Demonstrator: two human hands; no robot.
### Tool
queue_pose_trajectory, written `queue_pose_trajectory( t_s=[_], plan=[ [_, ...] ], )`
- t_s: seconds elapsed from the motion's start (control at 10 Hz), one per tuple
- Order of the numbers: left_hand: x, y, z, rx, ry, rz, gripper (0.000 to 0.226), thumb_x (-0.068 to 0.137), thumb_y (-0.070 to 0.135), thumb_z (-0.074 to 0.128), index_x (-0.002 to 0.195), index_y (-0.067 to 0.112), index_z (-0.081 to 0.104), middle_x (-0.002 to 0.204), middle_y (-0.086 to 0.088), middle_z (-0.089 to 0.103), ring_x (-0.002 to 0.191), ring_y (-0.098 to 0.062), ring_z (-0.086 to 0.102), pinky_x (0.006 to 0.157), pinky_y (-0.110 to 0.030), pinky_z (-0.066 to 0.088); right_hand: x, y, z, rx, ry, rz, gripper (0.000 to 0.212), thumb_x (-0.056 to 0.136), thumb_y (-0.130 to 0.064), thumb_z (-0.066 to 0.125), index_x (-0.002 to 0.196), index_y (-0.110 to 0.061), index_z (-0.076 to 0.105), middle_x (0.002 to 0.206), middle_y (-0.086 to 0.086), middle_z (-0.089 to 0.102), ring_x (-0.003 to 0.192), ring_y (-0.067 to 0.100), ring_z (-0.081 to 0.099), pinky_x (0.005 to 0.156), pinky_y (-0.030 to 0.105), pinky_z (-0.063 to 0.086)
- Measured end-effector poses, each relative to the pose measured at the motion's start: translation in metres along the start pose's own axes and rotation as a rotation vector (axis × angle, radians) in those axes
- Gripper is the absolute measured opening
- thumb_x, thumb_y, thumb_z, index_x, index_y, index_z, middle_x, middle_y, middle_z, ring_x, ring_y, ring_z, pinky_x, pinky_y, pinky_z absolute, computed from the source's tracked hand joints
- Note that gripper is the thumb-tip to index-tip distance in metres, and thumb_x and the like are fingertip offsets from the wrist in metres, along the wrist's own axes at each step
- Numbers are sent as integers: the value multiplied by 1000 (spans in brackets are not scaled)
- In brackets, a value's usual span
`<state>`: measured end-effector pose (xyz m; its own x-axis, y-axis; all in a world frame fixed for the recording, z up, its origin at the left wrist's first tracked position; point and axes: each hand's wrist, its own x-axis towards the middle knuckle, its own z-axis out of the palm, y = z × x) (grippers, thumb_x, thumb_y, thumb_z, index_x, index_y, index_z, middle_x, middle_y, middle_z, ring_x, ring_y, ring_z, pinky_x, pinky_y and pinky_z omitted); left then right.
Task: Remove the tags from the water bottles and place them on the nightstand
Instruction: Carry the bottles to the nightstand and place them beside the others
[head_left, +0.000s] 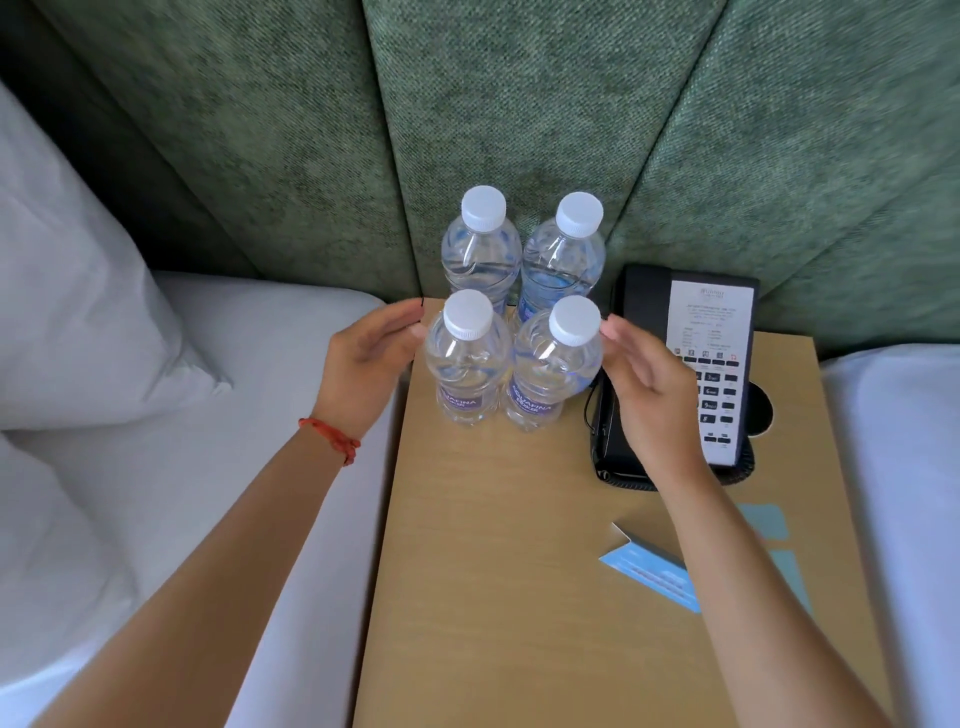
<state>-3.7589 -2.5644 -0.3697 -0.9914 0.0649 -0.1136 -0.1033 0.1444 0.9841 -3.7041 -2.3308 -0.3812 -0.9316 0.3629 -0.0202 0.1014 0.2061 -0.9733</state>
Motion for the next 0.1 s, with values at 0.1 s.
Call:
queue_pose_trajectory(
  t_s=[0.1],
  plan=[
    [-27,6,-2,7,52,0,25,89,3,53,107,19,59,95,7,64,82,9,62,73,-12,49,-23,-8,-6,-23,-12,14,32,91,-11,55,122,-2,56,119,3,61,104,-1,57,88,7,42]
  ],
)
